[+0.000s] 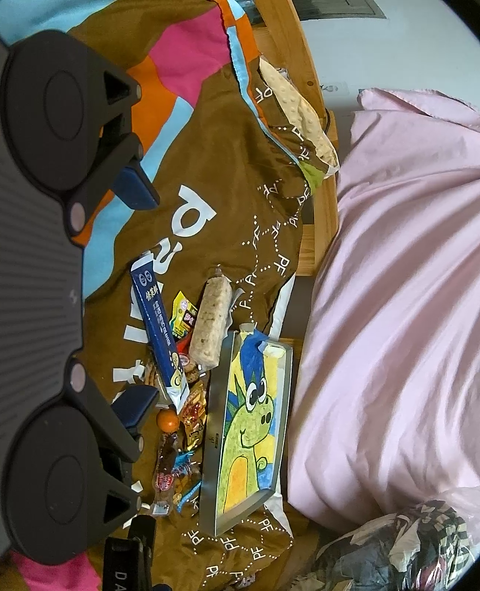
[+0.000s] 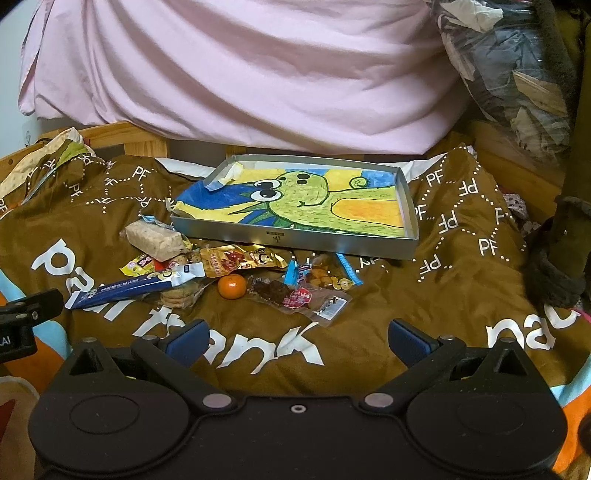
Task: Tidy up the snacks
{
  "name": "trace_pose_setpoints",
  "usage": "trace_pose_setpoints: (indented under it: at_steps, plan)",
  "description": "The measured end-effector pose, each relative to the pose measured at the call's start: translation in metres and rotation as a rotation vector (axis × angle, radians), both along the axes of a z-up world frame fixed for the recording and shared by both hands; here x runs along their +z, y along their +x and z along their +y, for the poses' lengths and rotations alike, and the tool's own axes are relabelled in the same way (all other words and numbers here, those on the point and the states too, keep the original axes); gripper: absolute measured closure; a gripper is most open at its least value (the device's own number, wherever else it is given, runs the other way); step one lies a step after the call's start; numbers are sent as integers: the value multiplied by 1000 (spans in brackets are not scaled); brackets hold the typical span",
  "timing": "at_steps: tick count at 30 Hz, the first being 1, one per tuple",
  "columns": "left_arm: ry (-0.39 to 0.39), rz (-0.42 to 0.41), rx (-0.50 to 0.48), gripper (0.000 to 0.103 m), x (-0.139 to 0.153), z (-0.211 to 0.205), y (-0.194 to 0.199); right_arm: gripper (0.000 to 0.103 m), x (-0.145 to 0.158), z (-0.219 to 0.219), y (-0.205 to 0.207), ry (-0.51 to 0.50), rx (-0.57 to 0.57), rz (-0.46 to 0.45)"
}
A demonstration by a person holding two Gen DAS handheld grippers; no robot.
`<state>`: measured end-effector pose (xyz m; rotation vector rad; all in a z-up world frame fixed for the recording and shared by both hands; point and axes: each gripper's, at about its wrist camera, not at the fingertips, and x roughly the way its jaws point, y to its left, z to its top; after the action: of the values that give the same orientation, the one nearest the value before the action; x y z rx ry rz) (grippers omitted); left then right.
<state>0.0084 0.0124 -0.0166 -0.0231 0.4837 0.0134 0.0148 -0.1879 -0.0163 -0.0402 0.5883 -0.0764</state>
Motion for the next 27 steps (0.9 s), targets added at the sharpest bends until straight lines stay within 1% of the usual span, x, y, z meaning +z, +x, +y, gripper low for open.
trace_pose_setpoints:
  at_steps: [4, 7, 9, 12, 14, 17, 20, 23, 25, 27]
  plan:
    - [10, 13, -19, 0, -2, 0, 6, 1, -4, -7, 5, 16, 15, -8]
    - [25, 19, -50, 0, -2, -2, 14, 1, -8, -12, 7, 17, 51, -38]
    - [39, 18, -79, 0, 0, -5, 20, 1, -11, -15, 8, 12, 84, -51]
    - [66, 13, -141, 0, 0, -11, 33, 1, -17, -22, 13, 7, 142, -44]
    - [86, 23, -207, 0, 0, -13, 45, 1, -20, -29, 20, 21, 178, -26]
    - [108, 60, -313, 0, -3, -14, 69, 1, -22, -38, 33, 46, 237, 2]
    - [102, 64, -367, 0, -11, -13, 86, 1, -25, -43, 51, 65, 313, 55]
    - [108, 67, -417, 0, -23, -10, 98, 1, -28, -44, 68, 32, 366, 79]
    - [123, 83, -442, 0, -30, -8, 108, 1, -31, -46, 82, 20, 399, 105]
    - [144, 117, -497, 0, -34, -8, 116, 1, -34, -46, 96, 19, 428, 138]
